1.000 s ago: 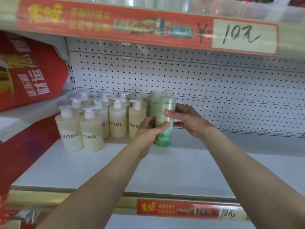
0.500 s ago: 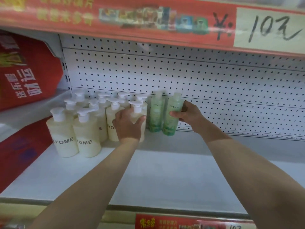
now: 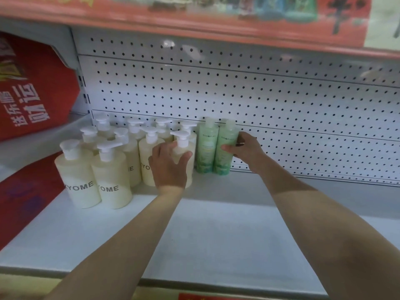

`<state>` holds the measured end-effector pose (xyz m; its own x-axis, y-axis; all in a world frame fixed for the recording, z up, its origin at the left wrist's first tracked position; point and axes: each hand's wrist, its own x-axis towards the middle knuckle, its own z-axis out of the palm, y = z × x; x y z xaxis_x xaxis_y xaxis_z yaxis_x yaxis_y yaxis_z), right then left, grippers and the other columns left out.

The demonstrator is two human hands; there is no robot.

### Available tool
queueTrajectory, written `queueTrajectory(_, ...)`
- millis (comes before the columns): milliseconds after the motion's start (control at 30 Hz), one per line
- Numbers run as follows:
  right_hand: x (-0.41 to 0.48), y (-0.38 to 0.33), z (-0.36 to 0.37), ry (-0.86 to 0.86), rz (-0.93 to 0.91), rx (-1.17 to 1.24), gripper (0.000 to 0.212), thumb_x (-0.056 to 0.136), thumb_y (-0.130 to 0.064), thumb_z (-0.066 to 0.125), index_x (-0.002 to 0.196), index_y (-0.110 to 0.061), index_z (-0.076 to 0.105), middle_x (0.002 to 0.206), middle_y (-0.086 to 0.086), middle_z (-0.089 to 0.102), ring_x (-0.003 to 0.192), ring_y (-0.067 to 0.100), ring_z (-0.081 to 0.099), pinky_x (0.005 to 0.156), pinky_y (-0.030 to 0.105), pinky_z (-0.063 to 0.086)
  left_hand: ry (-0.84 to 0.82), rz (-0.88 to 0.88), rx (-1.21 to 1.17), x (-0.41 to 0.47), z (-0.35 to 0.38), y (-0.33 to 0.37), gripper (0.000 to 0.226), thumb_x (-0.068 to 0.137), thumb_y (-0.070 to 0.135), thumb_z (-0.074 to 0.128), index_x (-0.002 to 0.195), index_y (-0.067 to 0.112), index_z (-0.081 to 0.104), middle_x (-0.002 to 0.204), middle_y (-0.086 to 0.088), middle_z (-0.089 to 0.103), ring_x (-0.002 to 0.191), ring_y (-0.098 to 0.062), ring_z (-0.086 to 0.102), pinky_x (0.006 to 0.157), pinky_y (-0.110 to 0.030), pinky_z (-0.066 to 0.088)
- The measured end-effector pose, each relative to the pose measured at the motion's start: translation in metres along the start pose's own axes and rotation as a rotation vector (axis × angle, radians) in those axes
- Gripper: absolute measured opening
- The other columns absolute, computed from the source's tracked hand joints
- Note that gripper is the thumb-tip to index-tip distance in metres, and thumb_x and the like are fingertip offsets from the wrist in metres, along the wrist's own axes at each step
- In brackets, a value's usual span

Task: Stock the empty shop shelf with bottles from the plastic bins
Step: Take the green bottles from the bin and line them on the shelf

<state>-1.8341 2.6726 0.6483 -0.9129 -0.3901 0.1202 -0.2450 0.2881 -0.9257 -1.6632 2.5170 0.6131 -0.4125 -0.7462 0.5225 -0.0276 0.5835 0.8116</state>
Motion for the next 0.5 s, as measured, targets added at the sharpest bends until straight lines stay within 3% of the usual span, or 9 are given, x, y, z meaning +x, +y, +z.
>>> queueTrajectory(100, 0.0, -0.001, 0.003, 0.037, -0.004, -0.037, 0.065, 0.07, -0.021, 0.091, 0.126, -0.016, 0.057, 0.112, -0.002, 0.068, 0.106, 0.019, 0.066, 0.095, 0.044, 0.056, -0.011, -0.023, -0.012, 0.0, -0.001, 0.001, 0.041, 0.077, 0.028, 0.082, 0.113, 0.012, 0.067, 0.117, -0.003, 0.058, 0.106, -0.028, 0.055, 0.094, -0.026, 0.031)
queueTrajectory(267, -0.007, -0.006, 0.007, 0.087, -0.005, -0.169, 0.064, 0.074, -0.028, 0.088, 0.13, -0.018, 0.057, 0.117, -0.004, 0.069, 0.108, 0.016, 0.065, 0.096, 0.035, 0.053, -0.05, -0.068, 0.01, -0.002, -0.006, 0.007, 0.043, 0.08, 0.029, 0.08, 0.118, 0.014, 0.065, 0.124, -0.005, 0.057, 0.108, -0.028, 0.052, 0.089, -0.02, 0.028)
queueTrajectory(400, -0.026, -0.025, 0.008, 0.14, 0.054, -0.314, 0.075, 0.08, -0.037, 0.082, 0.141, -0.011, 0.047, 0.138, 0.006, 0.053, 0.119, 0.023, 0.056, 0.097, 0.034, 0.047, -0.144, -0.109, 0.031, 0.001, -0.015, 0.014, 0.045, 0.084, 0.027, 0.077, 0.124, 0.014, 0.063, 0.129, -0.006, 0.055, 0.115, -0.028, 0.05, 0.096, -0.029, 0.037)
queueTrajectory(500, -0.053, -0.047, 0.006, 0.189, 0.046, -0.406, 0.078, 0.083, -0.04, 0.078, 0.146, -0.013, 0.04, 0.143, 0.01, 0.042, 0.093, 0.019, 0.058, 0.085, 0.031, 0.045, -0.244, -0.121, 0.046, 0.004, -0.03, 0.022, 0.048, 0.085, 0.027, 0.075, 0.129, 0.014, 0.06, 0.135, -0.006, 0.051, 0.121, -0.028, 0.051, 0.104, -0.036, 0.04)
